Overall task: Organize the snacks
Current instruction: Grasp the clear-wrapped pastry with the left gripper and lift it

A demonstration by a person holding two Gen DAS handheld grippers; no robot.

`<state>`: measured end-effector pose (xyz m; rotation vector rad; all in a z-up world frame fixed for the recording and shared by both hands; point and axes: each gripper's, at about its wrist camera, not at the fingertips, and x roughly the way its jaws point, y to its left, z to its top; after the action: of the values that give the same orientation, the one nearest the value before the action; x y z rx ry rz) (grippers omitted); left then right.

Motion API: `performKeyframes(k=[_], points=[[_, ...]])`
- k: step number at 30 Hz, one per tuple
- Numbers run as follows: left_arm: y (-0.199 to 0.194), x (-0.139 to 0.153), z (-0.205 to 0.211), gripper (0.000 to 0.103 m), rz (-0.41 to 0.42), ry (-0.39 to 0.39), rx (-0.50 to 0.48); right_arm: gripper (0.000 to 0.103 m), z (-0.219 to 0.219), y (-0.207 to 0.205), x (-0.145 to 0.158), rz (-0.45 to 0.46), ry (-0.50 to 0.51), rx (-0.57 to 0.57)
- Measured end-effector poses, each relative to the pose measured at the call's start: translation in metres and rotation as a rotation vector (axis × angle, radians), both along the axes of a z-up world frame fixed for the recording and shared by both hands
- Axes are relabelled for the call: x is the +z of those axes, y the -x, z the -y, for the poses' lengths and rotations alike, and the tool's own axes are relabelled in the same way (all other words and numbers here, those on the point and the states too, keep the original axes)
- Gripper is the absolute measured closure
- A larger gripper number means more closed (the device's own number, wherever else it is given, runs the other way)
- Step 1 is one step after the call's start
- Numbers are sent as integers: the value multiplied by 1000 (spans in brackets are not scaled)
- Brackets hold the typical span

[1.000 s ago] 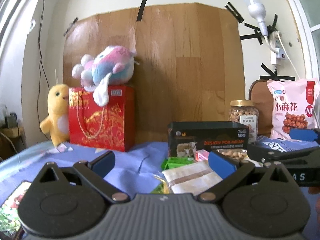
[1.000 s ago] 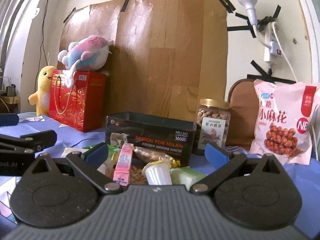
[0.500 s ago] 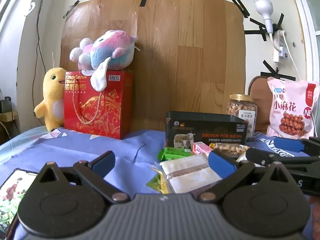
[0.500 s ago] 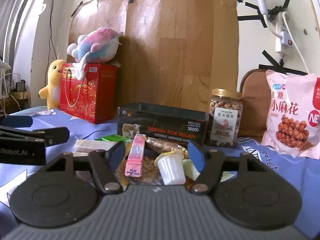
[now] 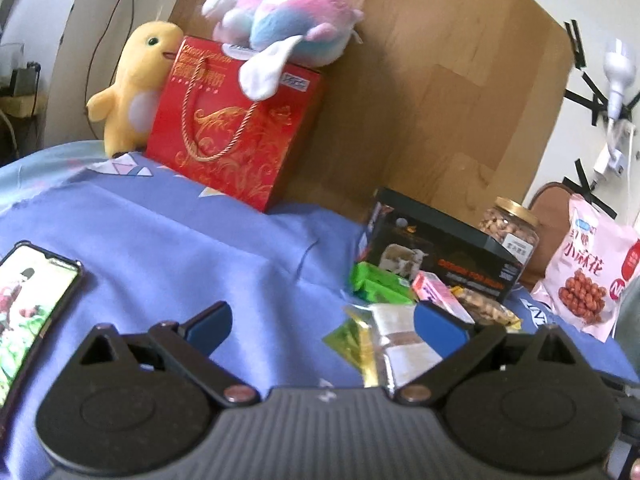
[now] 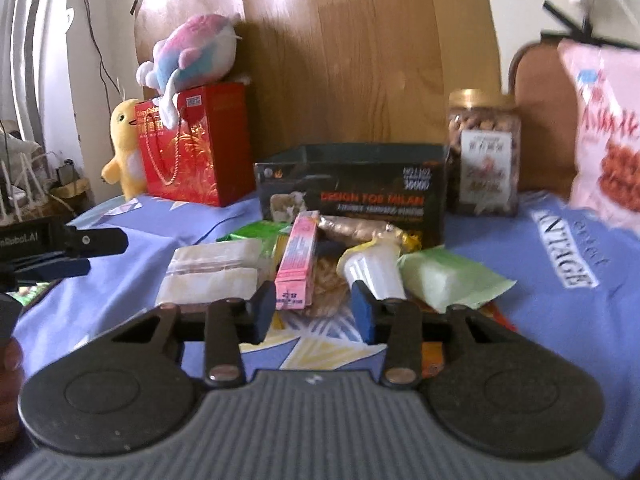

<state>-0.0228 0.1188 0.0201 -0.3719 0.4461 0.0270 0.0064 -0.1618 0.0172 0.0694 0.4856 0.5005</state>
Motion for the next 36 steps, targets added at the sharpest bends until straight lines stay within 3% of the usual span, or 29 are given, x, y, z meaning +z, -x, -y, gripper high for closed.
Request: performKeyframes(k=[5, 9, 12, 15, 17, 19, 21, 23, 24, 26, 29, 36], points=[[-13, 5, -7, 4, -53, 60, -110, 61, -1, -19, 11, -38, -75, 63], [-33, -6, -8, 23, -145, 140, -168, 61, -13, -22, 19, -38, -103, 156], [-43, -14, -11, 36, -183, 178, -179, 61, -28, -15, 16, -52, -58, 244], [-50, -13, -7, 39, -183, 168, -201, 60, -42, -16, 5, -84, 30, 279], [-55, -11, 1, 39, -177, 139, -216, 49, -43, -18, -2, -85, 61, 259], [-64, -12, 9, 39, -200, 130, -236, 48, -38, -24, -4, -123, 20, 257], [-71, -18, 14, 41, -228, 156, -258, 35, -32, -32, -8, -198, -34, 272], [-68, -19, 19, 48, -215, 148, -274, 36, -27, -31, -13, -238, -73, 299], [-65, -18, 22, 49, -214, 138, -288, 36, -28, -27, -12, -228, -61, 304], [-59, -18, 25, 49, -214, 136, -289, 60, -32, -14, -10, -211, -31, 317], [-46, -11, 27, 51, -188, 115, -277, 76, -32, 0, -9, -191, -26, 328], [-35, 19, 34, 51, -90, 115, -300, 77, -25, 26, 13, -38, -14, 288]])
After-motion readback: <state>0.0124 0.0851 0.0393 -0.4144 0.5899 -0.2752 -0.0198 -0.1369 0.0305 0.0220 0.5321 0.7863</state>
